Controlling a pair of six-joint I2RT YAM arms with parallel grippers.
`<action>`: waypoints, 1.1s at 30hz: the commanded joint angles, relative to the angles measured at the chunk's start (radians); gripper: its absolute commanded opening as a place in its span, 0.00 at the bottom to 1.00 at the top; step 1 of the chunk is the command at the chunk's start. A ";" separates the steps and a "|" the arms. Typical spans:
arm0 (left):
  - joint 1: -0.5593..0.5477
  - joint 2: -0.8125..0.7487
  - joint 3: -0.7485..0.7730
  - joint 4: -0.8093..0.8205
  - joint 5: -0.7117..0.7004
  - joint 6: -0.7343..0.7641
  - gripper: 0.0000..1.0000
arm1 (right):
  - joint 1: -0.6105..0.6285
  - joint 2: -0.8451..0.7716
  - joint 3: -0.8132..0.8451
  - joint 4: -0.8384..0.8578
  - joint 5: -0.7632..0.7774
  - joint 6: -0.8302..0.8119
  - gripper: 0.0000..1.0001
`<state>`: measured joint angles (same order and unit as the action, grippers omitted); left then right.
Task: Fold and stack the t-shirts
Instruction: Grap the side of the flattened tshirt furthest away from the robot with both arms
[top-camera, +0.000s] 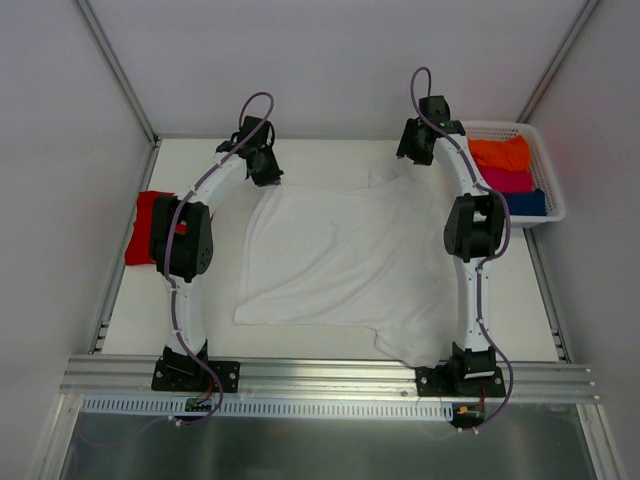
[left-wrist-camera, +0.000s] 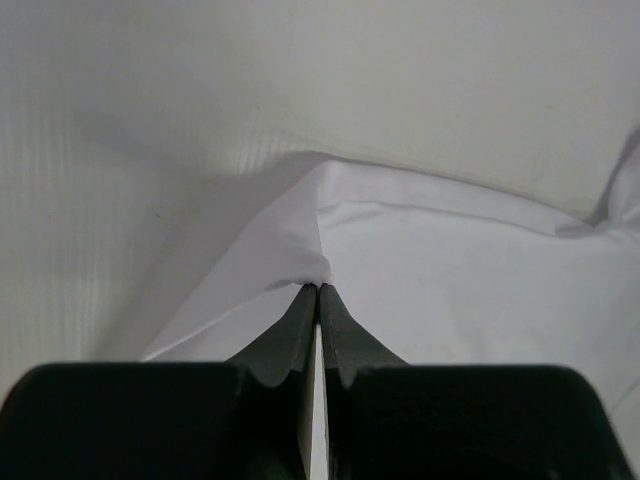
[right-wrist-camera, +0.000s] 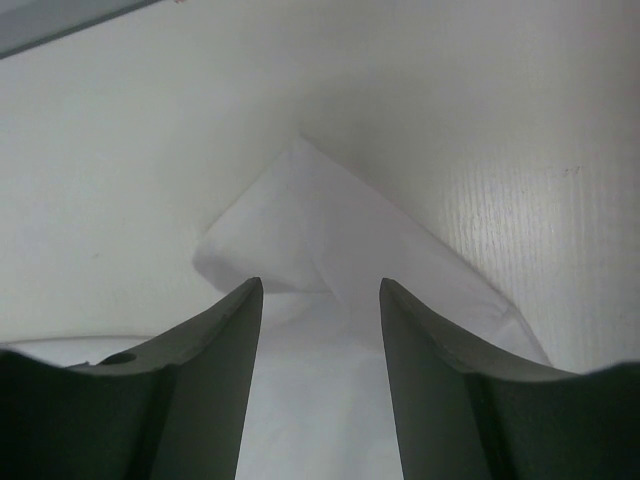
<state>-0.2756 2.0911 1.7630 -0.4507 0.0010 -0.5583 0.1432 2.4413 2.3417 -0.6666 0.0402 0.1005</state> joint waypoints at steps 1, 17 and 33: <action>-0.007 -0.074 0.102 -0.063 0.088 0.021 0.00 | -0.031 -0.001 0.085 -0.111 -0.080 0.033 0.54; 0.000 -0.045 0.185 -0.137 0.174 0.041 0.00 | -0.048 0.077 0.062 -0.160 -0.204 0.005 0.54; 0.012 -0.011 0.210 -0.138 0.203 0.029 0.00 | -0.057 0.029 0.039 0.022 -0.083 0.208 0.09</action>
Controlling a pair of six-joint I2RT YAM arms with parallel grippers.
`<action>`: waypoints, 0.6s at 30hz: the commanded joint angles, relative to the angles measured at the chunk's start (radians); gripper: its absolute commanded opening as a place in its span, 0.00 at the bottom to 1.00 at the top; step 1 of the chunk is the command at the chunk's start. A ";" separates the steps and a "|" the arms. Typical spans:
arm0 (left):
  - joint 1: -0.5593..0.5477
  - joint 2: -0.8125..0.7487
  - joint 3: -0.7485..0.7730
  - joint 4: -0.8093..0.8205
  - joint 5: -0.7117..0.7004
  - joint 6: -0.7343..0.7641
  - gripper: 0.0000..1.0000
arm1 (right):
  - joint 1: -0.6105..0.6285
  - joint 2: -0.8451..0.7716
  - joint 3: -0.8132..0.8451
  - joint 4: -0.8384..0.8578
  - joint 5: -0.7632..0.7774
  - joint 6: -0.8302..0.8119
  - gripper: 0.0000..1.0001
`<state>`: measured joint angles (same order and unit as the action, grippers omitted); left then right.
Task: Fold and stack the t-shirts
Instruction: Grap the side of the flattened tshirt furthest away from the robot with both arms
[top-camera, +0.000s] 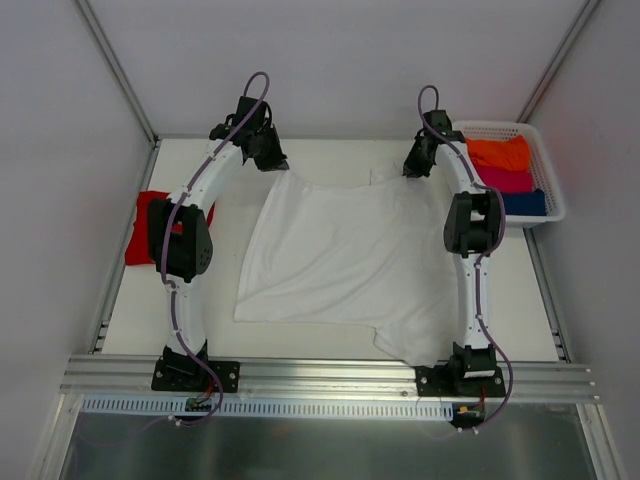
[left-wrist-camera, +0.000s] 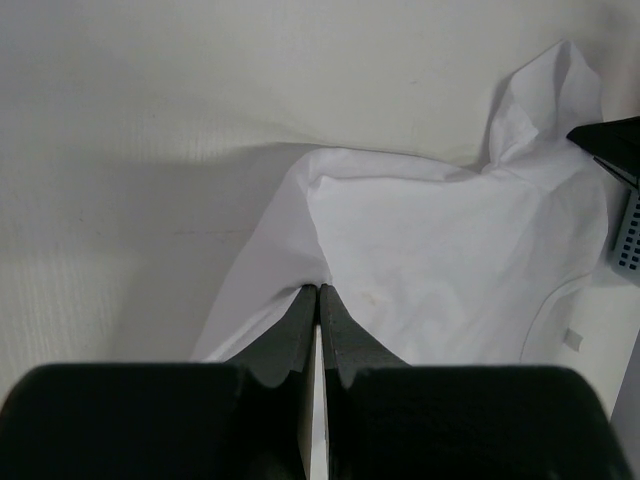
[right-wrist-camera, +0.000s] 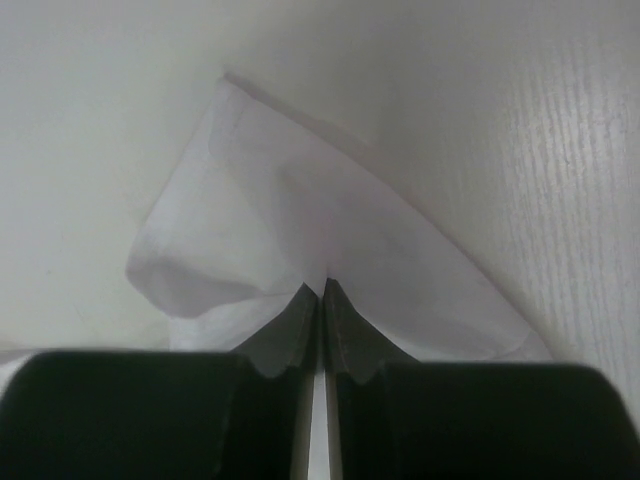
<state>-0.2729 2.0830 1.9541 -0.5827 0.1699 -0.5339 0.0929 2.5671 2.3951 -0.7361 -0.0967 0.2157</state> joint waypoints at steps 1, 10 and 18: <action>0.009 0.002 0.019 -0.005 0.037 0.003 0.00 | -0.009 -0.104 -0.010 0.121 0.058 0.140 0.09; 0.009 0.002 0.009 -0.005 0.034 0.009 0.00 | -0.027 -0.122 -0.011 0.216 0.052 0.304 0.14; 0.020 -0.021 -0.035 -0.014 -0.049 0.029 0.00 | -0.028 -0.145 -0.089 0.199 -0.012 0.228 0.33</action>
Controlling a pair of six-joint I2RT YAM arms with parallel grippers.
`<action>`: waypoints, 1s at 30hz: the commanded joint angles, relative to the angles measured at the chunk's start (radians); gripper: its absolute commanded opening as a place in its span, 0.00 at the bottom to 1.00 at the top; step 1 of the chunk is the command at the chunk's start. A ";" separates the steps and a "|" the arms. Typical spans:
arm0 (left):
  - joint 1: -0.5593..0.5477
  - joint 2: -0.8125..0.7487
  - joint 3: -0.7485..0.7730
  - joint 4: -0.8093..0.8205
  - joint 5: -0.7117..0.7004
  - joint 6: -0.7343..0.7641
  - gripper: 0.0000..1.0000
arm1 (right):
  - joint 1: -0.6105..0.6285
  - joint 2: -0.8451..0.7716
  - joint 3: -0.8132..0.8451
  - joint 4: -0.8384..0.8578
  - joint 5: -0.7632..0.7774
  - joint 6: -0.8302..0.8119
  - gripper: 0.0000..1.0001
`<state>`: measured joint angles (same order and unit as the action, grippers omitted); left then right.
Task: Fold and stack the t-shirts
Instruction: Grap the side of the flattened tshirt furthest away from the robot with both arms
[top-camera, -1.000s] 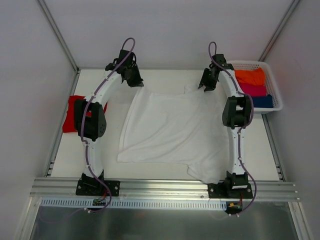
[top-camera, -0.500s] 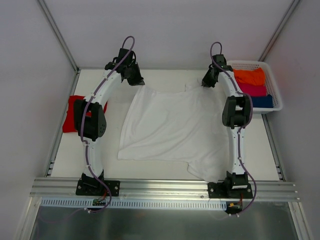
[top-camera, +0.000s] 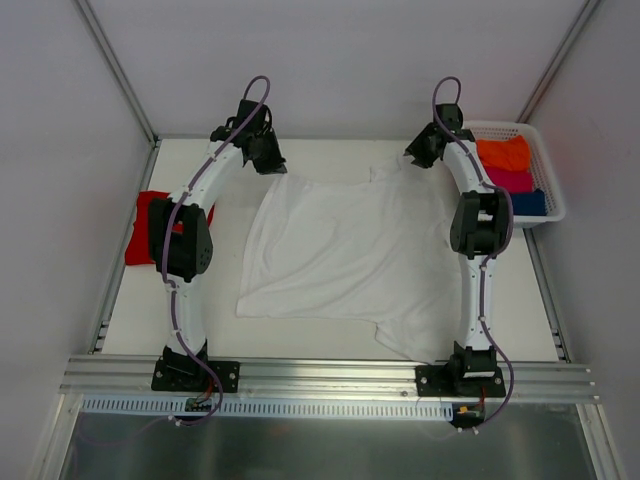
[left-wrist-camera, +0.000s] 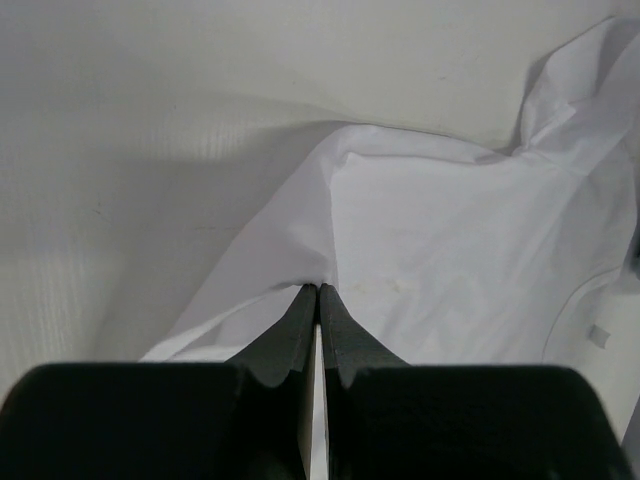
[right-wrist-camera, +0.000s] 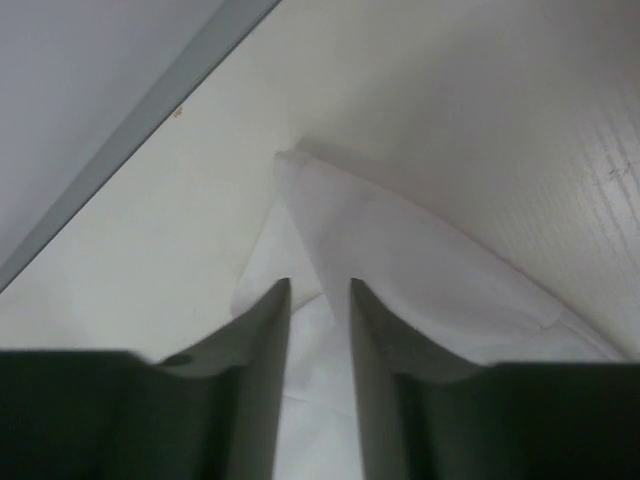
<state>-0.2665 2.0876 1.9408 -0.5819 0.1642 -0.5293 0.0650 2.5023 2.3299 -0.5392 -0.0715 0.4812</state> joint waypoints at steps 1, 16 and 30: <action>0.013 -0.026 -0.023 -0.016 -0.052 0.029 0.00 | -0.004 -0.082 -0.027 -0.010 -0.039 -0.053 0.42; 0.032 -0.043 -0.057 -0.047 -0.065 0.023 0.00 | -0.010 -0.008 0.052 0.280 -0.123 0.226 0.52; 0.030 -0.081 -0.112 -0.062 -0.048 0.025 0.00 | 0.038 0.043 0.112 0.061 0.108 0.009 0.51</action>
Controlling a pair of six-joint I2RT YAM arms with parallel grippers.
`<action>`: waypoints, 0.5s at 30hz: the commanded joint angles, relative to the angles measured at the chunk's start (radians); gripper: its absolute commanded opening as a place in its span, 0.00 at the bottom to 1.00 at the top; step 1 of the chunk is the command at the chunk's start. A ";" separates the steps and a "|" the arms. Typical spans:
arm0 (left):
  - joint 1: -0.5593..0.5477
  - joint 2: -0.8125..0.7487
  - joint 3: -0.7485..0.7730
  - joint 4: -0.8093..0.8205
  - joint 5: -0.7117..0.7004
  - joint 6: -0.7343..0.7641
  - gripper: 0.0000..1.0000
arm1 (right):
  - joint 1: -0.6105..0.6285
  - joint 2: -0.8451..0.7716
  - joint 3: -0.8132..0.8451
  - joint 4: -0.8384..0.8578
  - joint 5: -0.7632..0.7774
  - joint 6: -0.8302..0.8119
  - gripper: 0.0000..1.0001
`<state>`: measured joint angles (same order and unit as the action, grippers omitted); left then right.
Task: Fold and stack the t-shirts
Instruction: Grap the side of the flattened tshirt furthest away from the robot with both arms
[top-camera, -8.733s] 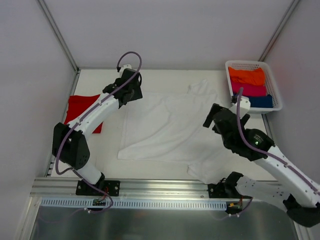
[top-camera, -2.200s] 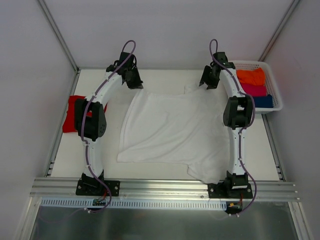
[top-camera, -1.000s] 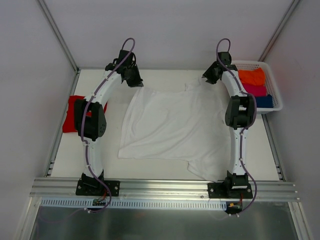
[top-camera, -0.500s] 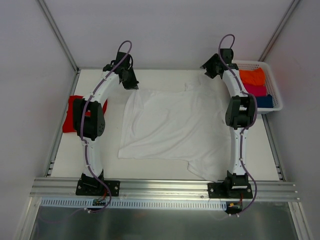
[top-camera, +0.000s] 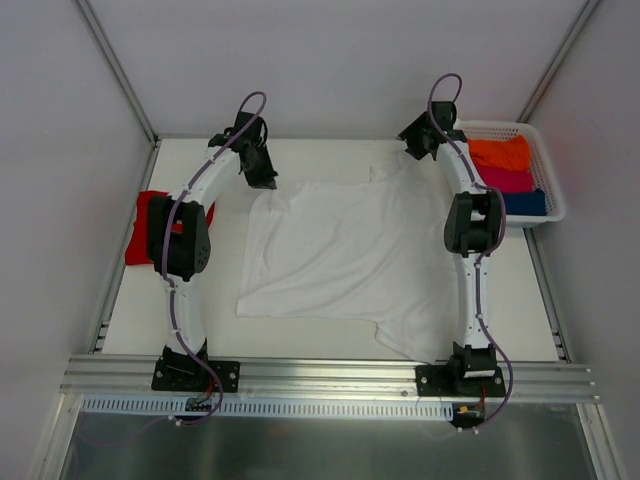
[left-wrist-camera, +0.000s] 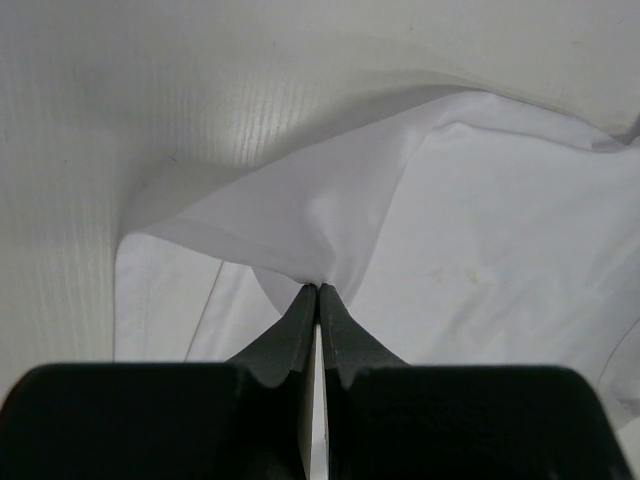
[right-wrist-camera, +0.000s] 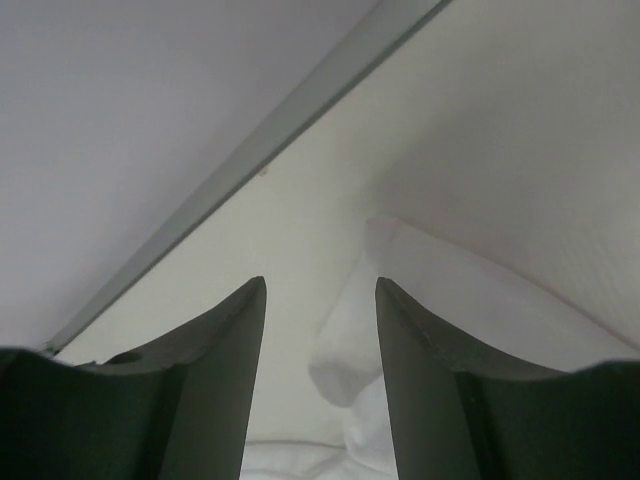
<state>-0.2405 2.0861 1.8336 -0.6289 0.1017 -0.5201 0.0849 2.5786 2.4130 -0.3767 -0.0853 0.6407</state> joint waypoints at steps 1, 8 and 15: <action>0.004 -0.083 -0.007 -0.017 0.013 0.015 0.00 | 0.022 -0.046 0.023 -0.113 0.134 -0.182 0.51; 0.006 -0.103 -0.022 -0.018 0.016 0.019 0.00 | 0.049 -0.087 0.003 -0.221 0.297 -0.360 0.51; 0.006 -0.135 -0.060 -0.020 0.012 0.017 0.00 | 0.044 -0.077 -0.005 -0.257 0.318 -0.398 0.51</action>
<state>-0.2405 2.0232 1.7927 -0.6361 0.1032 -0.5194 0.1329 2.5778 2.4092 -0.5926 0.1848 0.2924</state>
